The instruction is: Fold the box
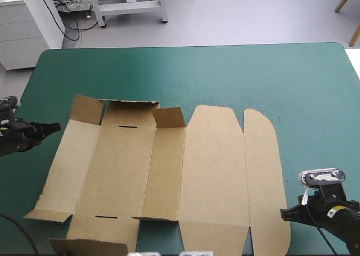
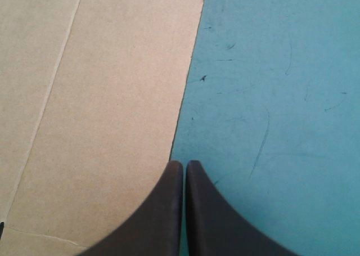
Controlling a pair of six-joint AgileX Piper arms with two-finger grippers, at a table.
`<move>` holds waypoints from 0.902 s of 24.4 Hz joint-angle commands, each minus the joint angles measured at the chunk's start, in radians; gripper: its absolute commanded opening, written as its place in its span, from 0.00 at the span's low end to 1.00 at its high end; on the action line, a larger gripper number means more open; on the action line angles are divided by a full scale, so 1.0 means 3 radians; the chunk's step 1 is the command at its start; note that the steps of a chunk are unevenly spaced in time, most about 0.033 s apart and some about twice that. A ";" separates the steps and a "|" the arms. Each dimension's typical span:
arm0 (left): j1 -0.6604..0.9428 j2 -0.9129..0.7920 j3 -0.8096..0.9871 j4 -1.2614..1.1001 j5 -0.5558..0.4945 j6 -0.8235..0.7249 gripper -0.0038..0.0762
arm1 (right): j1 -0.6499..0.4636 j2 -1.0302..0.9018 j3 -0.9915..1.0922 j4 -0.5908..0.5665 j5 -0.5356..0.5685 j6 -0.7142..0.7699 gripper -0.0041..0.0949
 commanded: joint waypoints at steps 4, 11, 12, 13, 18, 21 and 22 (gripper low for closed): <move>0.0485 0.0168 -0.0121 -0.0180 0.0147 0.0002 0.04 | -0.0020 0.0020 -0.0080 0.0038 -0.0155 0.0005 0.04; 0.0745 0.0259 -0.0127 -0.0126 0.0422 0.0409 0.04 | -0.0020 0.0020 -0.0080 0.0038 -0.0155 0.0005 0.04; 0.0745 0.0259 -0.0127 -0.0133 0.0435 0.0490 0.04 | -0.0020 0.0020 -0.0080 0.0038 -0.0155 0.0005 0.04; 0.0745 0.0259 -0.0127 -0.0139 0.0444 0.0515 0.04 | -0.0020 0.0020 -0.0080 0.0038 -0.0155 0.0005 0.04; 0.0745 0.0259 -0.0127 -0.0139 0.0430 0.0529 0.05 | -0.0020 0.0020 -0.0080 0.0038 -0.0155 0.0005 0.04; 0.0745 0.0259 -0.0127 -0.0139 0.0437 0.0529 0.24 | -0.0020 0.0020 -0.0080 0.0038 -0.0155 0.0005 0.04; 0.0745 0.0259 -0.0127 -0.0139 0.0429 0.0529 0.32 | -0.0020 0.0020 -0.0080 0.0038 -0.0155 0.0005 0.04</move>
